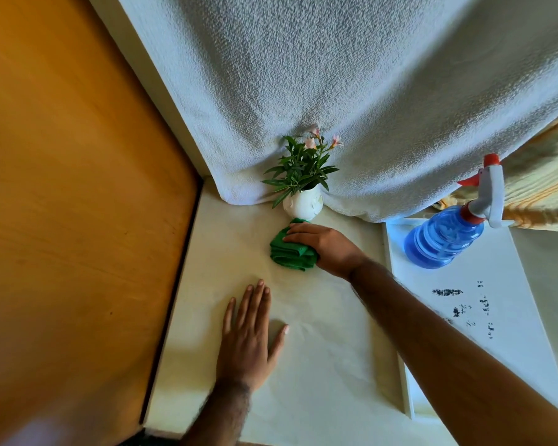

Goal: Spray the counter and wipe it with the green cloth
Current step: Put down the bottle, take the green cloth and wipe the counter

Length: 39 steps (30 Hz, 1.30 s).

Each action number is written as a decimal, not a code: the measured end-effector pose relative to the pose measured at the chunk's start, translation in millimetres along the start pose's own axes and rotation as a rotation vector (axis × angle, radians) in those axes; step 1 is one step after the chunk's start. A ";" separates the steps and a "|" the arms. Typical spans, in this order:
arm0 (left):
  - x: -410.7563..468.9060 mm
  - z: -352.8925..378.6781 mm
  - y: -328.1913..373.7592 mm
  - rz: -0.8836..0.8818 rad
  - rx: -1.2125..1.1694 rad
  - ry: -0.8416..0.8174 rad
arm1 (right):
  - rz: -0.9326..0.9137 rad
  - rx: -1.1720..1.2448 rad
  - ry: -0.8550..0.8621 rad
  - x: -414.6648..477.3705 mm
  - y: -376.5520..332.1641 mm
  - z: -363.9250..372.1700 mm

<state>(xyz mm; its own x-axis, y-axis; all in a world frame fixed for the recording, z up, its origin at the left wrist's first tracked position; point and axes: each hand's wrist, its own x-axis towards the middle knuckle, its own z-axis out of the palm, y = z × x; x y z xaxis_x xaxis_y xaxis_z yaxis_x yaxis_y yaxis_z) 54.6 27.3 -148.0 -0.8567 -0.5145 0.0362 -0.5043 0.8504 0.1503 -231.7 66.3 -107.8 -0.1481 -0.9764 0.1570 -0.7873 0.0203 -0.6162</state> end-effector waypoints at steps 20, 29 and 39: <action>0.5 0.3 -0.6 -0.016 0.023 -0.041 | -0.234 -0.141 0.034 10.1 -1.8 -2.3; 0.8 3.2 -1.5 -0.007 0.024 -0.025 | -0.058 -0.097 -0.010 -1.2 5.8 5.1; 0.5 1.3 -1.3 -0.041 -0.030 -0.085 | 0.156 -0.215 -0.142 -2.8 -59.5 -19.0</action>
<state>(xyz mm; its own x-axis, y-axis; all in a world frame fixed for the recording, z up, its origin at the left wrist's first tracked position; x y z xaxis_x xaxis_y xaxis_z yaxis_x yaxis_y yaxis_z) 54.6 26.1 -149.5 -0.8422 -0.5365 -0.0541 -0.5367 0.8244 0.1799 -195.8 71.9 -56.9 -0.2039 -0.9779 -0.0454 -0.8725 0.2026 -0.4445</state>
